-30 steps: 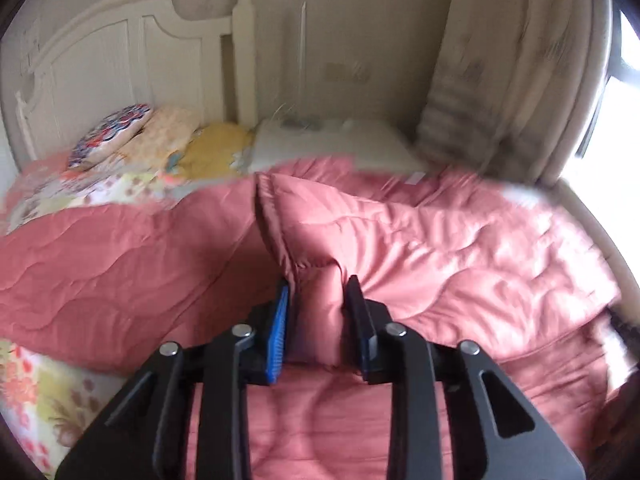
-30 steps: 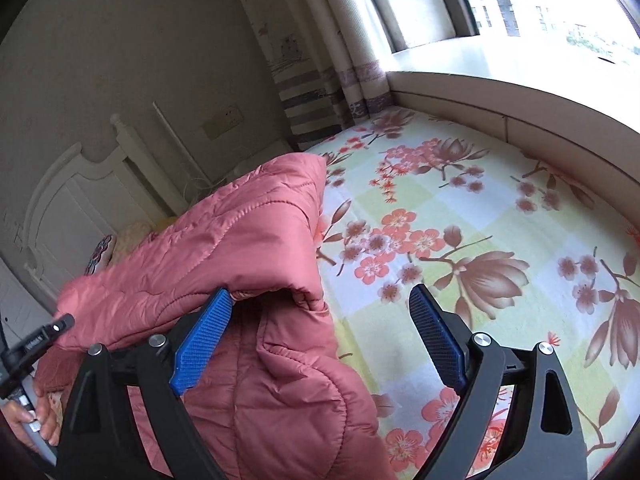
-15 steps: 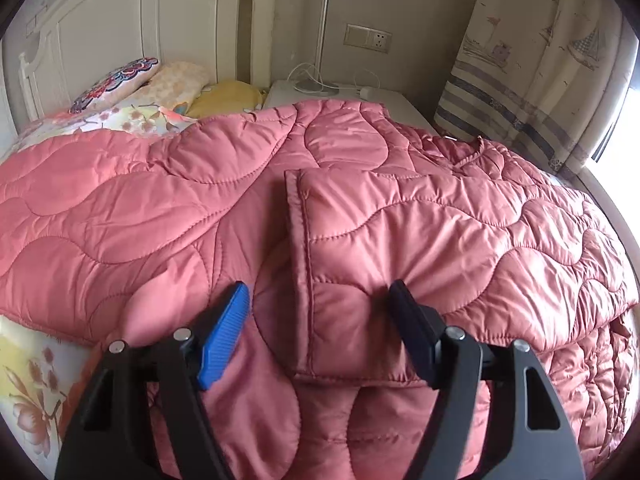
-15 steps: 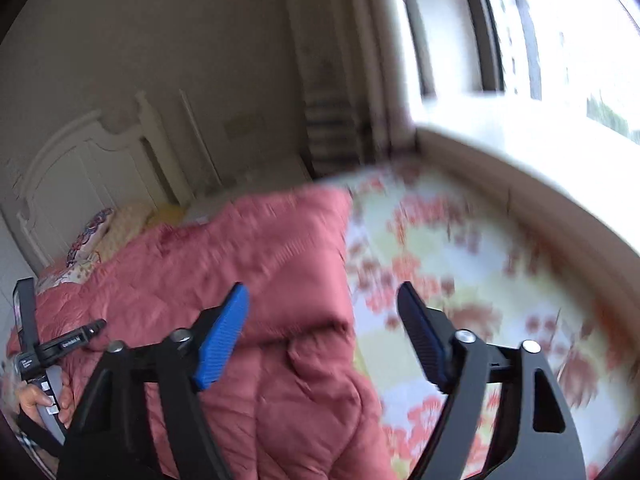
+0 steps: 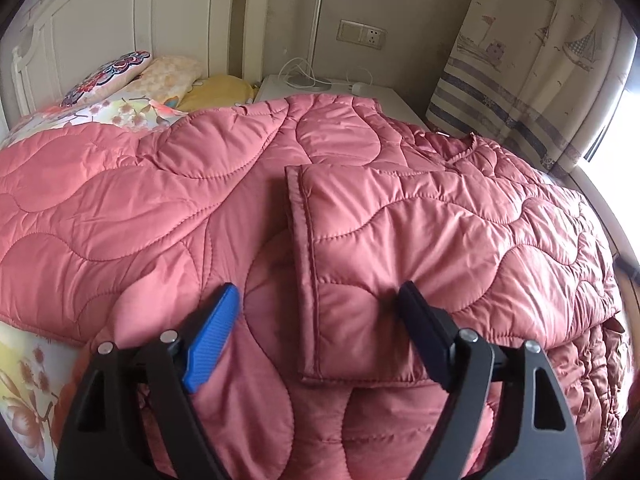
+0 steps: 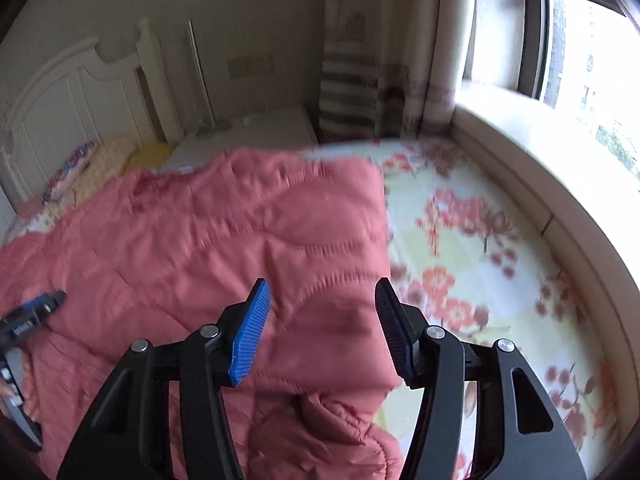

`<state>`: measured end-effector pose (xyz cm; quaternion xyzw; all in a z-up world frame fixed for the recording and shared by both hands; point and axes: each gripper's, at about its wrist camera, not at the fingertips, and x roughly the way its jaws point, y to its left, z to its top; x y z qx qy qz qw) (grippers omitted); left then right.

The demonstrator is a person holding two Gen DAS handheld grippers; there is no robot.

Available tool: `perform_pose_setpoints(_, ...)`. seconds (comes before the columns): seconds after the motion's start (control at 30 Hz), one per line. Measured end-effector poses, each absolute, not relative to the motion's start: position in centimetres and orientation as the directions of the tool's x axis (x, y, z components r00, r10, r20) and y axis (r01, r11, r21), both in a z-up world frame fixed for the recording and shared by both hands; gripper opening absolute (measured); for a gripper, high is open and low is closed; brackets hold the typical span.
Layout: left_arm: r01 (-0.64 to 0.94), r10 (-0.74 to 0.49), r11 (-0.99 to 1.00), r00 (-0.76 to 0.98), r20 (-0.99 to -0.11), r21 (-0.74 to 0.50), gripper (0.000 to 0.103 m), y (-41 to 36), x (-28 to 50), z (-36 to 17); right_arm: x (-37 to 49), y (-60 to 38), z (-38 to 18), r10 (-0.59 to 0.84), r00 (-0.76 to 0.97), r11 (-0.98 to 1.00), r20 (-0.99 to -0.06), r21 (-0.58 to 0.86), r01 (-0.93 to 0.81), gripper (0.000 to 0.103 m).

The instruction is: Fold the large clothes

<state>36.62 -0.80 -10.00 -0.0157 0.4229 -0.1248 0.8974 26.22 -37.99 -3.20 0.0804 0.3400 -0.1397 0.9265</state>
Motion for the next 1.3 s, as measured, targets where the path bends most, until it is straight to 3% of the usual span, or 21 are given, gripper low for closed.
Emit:
perform_pose_setpoints(0.2,0.212,-0.241,0.968,0.61,-0.755,-0.137,0.082,-0.7,36.7,-10.0,32.4,-39.9,-2.3,-0.251,0.72,0.937,-0.646,0.025,0.349,0.054)
perform_pose_setpoints(0.33,0.216,-0.245,0.966,0.608,-0.755,-0.14,0.085,-0.7,36.7,-10.0,37.4,-41.7,-7.8,-0.246,0.56,0.934,-0.791,-0.039,0.354,0.058)
perform_pose_setpoints(0.5,0.222,-0.247,0.965,0.606,-0.757,-0.137,0.086,-0.9,36.6,-10.1,35.9,-41.9,-6.5,-0.263,0.588,0.921,-0.765,-0.018,0.389,0.062)
perform_pose_setpoints(0.6,0.224,-0.247,0.965,0.603,-0.758,-0.136,0.087,-1.0,36.7,-10.1,32.1,-39.7,-3.6,-0.224,0.693,0.935,-0.685,0.05,0.352,0.063)
perform_pose_setpoints(0.67,0.226,-0.248,0.965,0.602,-0.759,-0.136,0.088,-1.0,36.7,-10.1,30.4,-37.4,-3.2,-0.196,0.728,0.957,-0.657,0.035,0.289,0.071)
perform_pose_setpoints(0.7,0.227,-0.249,0.964,0.602,-0.759,-0.136,0.088,-1.0,36.8,-10.2,30.2,-36.3,-3.7,-0.177,0.729,0.969,-0.661,0.012,0.246,0.079)
perform_pose_setpoints(0.8,0.229,-0.249,0.964,0.601,-0.759,-0.135,0.089,-1.0,36.8,-10.2,31.5,-34.0,-8.0,-0.169,0.627,0.983,-0.76,-0.086,0.16,0.084)
perform_pose_setpoints(1.0,0.23,-0.255,0.963,0.601,-0.757,-0.141,0.09,-0.9,36.7,-10.2,30.8,-34.8,-7.1,-0.135,0.636,0.978,-0.76,0.001,0.209,0.084)
perform_pose_setpoints(1.1,0.23,-0.255,0.963,0.601,-0.757,-0.142,0.09,-0.9,36.8,-10.2,27.9,-33.6,-4.9,-0.093,0.702,0.982,-0.706,0.053,0.183,0.086)
perform_pose_setpoints(1.2,0.231,-0.255,0.963,0.601,-0.758,-0.14,0.09,-1.0,36.8,-10.2,25.8,-32.5,-5.2,-0.127,0.72,0.986,-0.682,-0.004,0.169,0.087)
perform_pose_setpoints(1.3,0.236,-0.262,0.961,0.601,-0.755,-0.145,0.092,-0.9,36.7,-10.1,27.0,-33.0,-9.0,-0.176,0.638,0.98,-0.749,-0.075,0.183,0.087)
